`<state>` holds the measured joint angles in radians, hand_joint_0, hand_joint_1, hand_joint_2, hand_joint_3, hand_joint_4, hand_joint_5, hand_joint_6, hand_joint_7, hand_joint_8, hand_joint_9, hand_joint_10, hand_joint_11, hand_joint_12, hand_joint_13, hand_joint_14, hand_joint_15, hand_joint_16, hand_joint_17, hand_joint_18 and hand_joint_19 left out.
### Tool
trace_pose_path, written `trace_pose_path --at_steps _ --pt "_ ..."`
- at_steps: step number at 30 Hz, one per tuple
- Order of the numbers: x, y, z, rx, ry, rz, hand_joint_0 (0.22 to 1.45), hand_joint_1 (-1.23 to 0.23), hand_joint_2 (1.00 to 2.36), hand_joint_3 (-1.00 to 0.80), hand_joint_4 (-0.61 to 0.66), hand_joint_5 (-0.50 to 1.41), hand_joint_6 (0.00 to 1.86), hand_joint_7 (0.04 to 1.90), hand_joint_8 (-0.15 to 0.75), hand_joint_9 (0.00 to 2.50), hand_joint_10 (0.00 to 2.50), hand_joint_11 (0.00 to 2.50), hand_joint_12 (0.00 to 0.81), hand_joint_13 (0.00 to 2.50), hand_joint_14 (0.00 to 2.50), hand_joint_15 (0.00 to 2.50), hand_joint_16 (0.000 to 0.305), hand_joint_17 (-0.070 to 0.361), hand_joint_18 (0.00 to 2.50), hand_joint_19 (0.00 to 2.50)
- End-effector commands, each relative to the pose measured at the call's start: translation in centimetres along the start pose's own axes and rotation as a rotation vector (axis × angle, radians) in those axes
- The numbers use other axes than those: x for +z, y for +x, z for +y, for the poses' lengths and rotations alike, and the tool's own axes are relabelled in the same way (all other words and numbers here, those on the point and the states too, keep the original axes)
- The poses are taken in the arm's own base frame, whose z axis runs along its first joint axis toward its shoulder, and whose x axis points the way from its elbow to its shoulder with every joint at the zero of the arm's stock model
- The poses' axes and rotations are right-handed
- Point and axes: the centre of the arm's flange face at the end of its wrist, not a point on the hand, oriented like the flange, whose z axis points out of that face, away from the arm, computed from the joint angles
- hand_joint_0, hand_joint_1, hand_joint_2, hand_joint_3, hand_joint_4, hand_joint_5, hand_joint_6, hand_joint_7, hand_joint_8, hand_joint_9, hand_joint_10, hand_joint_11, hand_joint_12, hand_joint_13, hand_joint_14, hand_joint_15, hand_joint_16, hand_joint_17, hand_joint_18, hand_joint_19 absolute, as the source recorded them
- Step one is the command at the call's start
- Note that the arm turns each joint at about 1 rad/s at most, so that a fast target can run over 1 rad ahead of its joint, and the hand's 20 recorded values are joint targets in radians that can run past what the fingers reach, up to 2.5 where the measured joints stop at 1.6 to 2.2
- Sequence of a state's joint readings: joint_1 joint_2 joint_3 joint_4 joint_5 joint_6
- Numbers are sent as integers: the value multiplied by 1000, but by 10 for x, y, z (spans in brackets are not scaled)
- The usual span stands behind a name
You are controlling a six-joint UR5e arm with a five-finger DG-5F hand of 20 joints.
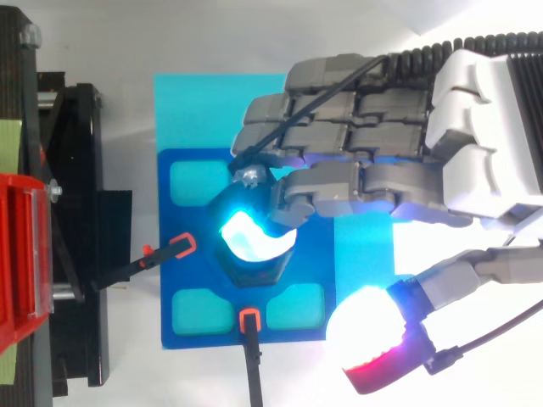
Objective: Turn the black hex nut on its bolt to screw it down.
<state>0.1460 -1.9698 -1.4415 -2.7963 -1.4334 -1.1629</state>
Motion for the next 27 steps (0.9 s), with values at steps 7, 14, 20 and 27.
trace_pose_path --at_steps 7,14,20,27 --pt "37 20 -4 -25 -24 -13 497 -408 1000 -500 229 -170 502 823 263 412 0 80 346 379 0 8 52 117 309 112" --pt "47 35 -4 -44 -29 0 500 -397 1000 -500 237 -164 502 853 266 411 1 81 346 380 0 6 52 116 307 120" --pt "49 35 0 -69 -37 -10 500 -396 1000 -500 246 -152 502 930 265 413 1 83 346 380 0 6 52 116 308 122" --pt "48 37 2 -102 -38 0 501 -395 1000 -500 245 -149 502 933 264 412 1 82 347 383 0 10 52 116 309 119"
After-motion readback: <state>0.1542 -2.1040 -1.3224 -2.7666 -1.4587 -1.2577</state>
